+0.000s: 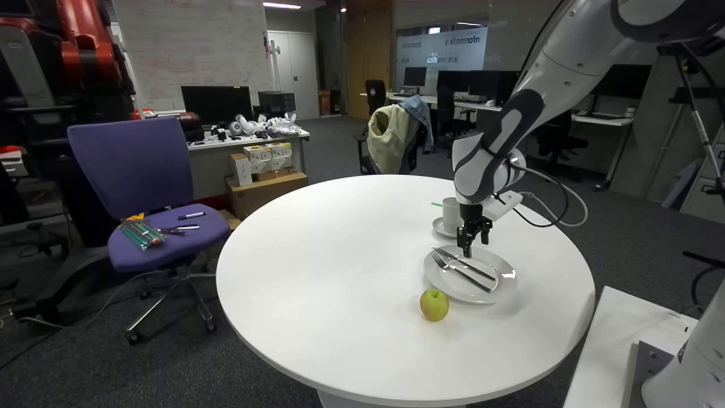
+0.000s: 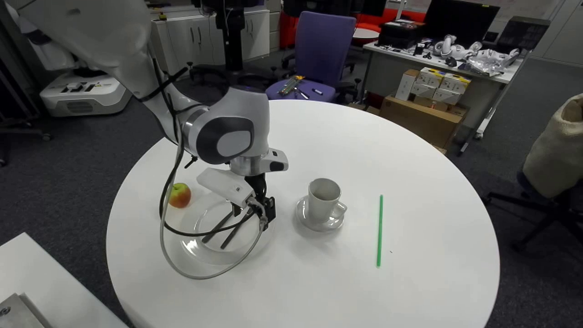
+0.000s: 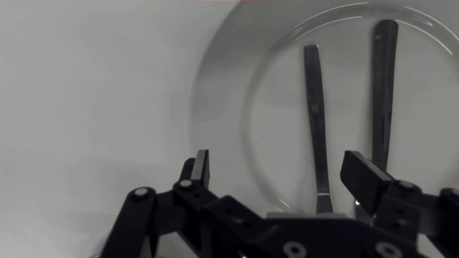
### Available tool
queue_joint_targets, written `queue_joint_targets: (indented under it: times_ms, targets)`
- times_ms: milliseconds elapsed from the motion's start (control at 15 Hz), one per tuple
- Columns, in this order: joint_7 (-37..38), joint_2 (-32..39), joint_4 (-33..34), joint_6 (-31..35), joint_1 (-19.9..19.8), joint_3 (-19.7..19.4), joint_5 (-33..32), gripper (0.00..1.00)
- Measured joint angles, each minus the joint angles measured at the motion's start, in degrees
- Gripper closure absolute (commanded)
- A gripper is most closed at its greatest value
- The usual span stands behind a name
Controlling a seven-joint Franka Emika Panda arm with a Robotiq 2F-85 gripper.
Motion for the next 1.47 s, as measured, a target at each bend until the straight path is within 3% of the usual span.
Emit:
queue_joint_targets:
  times_ms: [667, 1133, 1267, 1467]
  targets:
    - [0.01, 0.27, 0.00, 0.00, 0.15, 0.31, -0.08, 0.06]
    - [1.01, 1.51, 0.03, 0.12, 1.71, 0.32, -0.17, 0.04]
    - [2.04, 1.97, 0.04, 0.65, 2.36, 0.32, -0.34, 0.05]
    - [3.38, 2.38, 0.05, 1.54, 3.12, 0.27, -0.44, 0.16]
